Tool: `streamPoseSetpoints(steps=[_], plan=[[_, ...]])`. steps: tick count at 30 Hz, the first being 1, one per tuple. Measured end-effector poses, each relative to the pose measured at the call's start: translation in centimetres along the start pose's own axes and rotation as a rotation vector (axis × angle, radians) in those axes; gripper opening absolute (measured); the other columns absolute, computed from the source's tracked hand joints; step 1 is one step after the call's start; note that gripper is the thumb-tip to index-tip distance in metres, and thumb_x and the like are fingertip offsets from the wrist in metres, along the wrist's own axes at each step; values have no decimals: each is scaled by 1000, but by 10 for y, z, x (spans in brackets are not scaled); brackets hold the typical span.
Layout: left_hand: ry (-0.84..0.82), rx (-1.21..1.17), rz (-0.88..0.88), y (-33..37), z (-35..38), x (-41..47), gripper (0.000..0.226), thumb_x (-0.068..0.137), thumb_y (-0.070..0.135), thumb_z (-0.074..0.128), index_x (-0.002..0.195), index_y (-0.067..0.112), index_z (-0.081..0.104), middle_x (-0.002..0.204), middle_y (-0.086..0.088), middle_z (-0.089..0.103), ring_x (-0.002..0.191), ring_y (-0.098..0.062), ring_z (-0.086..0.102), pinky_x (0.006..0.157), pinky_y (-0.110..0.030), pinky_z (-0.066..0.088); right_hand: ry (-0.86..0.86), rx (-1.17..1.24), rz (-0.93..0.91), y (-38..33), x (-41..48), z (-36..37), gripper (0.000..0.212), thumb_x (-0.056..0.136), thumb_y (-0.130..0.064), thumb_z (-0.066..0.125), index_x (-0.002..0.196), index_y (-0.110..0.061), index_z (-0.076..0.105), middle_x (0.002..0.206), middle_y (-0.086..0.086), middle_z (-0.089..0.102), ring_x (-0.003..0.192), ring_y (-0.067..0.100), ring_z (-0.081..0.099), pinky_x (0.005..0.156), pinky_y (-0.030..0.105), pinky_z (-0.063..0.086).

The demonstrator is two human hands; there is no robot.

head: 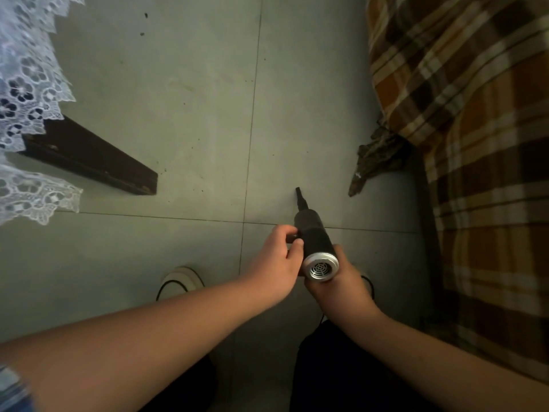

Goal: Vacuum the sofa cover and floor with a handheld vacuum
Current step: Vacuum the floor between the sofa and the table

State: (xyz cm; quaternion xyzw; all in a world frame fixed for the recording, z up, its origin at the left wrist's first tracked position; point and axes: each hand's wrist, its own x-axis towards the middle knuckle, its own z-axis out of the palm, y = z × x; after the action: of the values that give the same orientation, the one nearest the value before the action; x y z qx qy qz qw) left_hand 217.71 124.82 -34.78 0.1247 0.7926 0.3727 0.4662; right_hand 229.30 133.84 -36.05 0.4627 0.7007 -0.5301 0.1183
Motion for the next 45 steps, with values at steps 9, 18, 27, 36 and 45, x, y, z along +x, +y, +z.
streamPoseSetpoints(steps=[9,18,27,36,45], plan=[[-41,-160,29,34,51,26,34,102,26,49,136,22,53,126,0,63,102,-14,65,87,-23,51,209,208,93,29,20,-20,41,80,-19,80,115,-25,60,92,1,71,81,19,70,65,35,59],[-14,-241,23,37,68,38,35,103,20,48,137,19,55,118,0,66,84,7,58,64,1,41,264,349,91,41,37,-20,50,77,-9,83,105,-39,55,94,6,70,83,24,71,71,49,58],[-39,-211,71,39,68,18,31,104,19,46,132,24,56,109,11,62,80,26,54,67,3,38,300,352,50,47,16,-21,49,78,-10,81,109,-36,54,94,5,70,82,23,71,70,47,59],[-42,-210,78,46,75,28,32,103,18,47,134,18,56,111,5,65,76,24,56,65,2,39,316,371,78,50,26,-25,49,77,-13,81,114,-30,55,94,7,70,81,25,71,67,44,58],[-19,-206,43,36,69,38,30,102,24,49,131,31,57,113,6,70,98,-2,67,83,-15,49,277,336,52,43,34,-26,49,77,-15,81,112,-35,54,90,3,70,78,21,71,67,50,59]])
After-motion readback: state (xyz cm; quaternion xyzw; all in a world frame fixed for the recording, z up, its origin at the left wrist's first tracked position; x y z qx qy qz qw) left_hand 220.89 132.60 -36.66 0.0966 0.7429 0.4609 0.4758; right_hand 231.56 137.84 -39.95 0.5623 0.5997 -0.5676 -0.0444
